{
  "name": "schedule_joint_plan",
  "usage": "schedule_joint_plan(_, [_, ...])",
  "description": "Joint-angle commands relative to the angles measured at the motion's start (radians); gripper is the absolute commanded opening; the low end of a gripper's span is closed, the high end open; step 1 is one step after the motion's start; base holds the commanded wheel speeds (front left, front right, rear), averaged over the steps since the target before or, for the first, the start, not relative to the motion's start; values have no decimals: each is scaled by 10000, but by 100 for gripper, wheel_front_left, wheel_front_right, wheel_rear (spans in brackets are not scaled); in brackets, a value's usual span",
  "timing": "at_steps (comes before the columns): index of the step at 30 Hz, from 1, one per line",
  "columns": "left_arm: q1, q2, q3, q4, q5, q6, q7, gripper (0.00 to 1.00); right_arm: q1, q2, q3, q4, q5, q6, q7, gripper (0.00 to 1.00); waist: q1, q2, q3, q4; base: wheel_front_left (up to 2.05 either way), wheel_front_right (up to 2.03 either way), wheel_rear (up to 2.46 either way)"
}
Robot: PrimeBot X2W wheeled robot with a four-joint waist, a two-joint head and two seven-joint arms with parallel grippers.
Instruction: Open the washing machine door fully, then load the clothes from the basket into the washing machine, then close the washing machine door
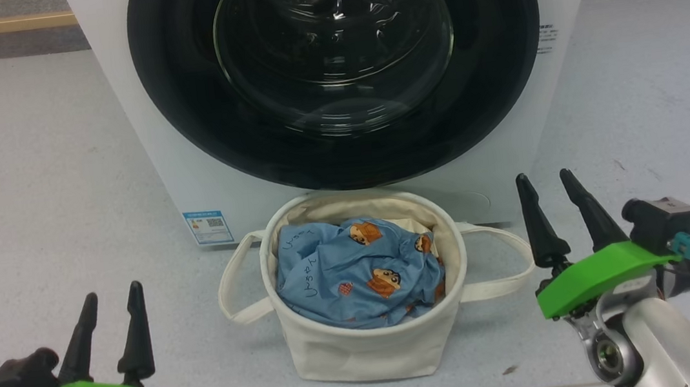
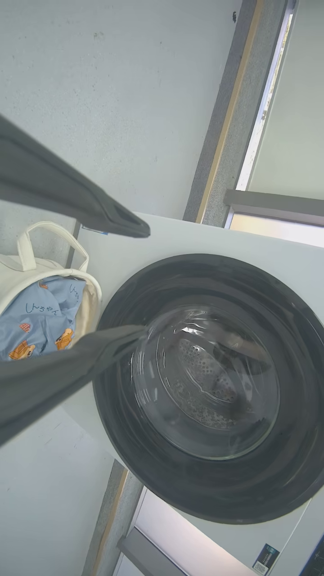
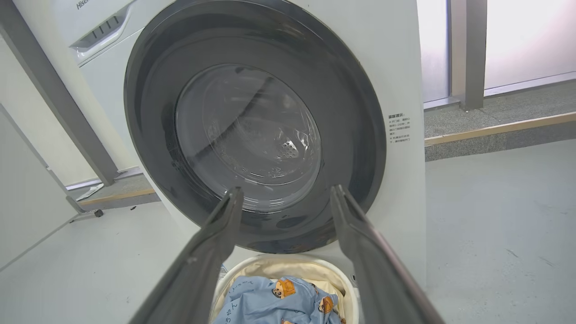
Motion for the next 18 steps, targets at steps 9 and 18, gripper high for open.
schedule_joint_plan(9, [-722, 432, 457, -150, 1223, -83, -415, 100, -711, -255, 242, -134, -1192, 0, -427, 100, 0, 0, -12, 75, 0, 0, 0])
schedule_joint_plan(18, [-879, 530, 577, -86, 2033, -141, -654, 100, -828, -359, 362, -70, -2046, 0, -662, 100, 0, 0, -18, 137, 0, 0, 0])
